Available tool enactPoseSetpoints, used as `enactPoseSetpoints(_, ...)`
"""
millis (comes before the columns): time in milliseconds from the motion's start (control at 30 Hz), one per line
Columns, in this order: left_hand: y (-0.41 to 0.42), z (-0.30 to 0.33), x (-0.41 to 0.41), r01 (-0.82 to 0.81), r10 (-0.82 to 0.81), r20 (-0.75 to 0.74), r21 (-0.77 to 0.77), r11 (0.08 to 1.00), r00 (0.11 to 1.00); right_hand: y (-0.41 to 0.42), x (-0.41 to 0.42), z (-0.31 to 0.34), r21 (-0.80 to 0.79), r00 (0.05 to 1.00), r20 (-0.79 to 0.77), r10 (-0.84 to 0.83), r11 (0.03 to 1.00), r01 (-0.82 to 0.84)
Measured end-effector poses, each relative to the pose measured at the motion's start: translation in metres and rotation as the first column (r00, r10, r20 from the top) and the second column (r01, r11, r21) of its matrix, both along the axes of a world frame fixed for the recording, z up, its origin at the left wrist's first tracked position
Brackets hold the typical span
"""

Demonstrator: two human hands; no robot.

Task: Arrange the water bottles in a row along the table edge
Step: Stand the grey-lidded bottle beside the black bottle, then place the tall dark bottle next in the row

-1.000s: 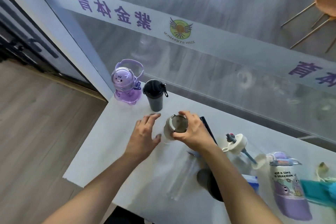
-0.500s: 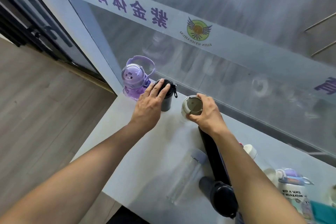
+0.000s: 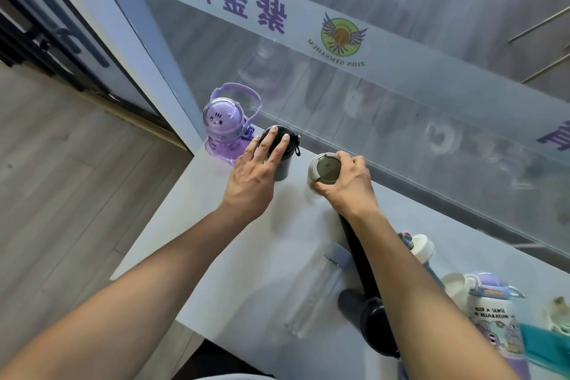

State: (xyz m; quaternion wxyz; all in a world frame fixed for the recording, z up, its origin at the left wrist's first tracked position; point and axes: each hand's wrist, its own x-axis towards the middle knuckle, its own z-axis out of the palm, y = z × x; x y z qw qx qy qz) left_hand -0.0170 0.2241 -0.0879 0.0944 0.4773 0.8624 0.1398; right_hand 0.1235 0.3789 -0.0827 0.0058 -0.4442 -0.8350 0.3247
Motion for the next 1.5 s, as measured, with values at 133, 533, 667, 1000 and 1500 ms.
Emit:
enactPoseSetpoints(133, -0.001, 0.001, -0.001, -0.001, 0.001, -0.032, -0.006, 1.0, 0.999, -0.004, 0.003, 0.003, -0.016, 1.0, -0.002, -0.025, 1.0, 0.025)
enactPoseSetpoints(533, 0.021, 0.009, 0.057, 0.21, -0.201, -0.117, 0.076, 0.975, 0.973, 0.028, 0.076, -0.023, -0.165, 0.942, 0.28, -0.184, 0.958, 0.236)
enactPoseSetpoints(667, 0.032, 0.002, 0.074, 0.289, -0.289, -0.04, -0.004, 0.957, 0.956, 0.017, 0.074, -0.051, -0.158, 0.918, 0.387, -0.087, 0.975, 0.159)
enactPoseSetpoints(1000, 0.031, 0.0, 0.069, 0.265, -0.252, 0.142, -0.082, 0.961, 0.957, 0.034, 0.071, -0.042, -0.179, 0.953, 0.276, -0.125, 0.967, 0.179)
enactPoseSetpoints(1500, 0.032, -0.004, 0.075, 0.208, -0.195, 0.201, -0.042, 0.977, 0.96, 0.013, 0.118, 0.025, -0.045, 0.886, -0.361, -0.291, 0.955, 0.295)
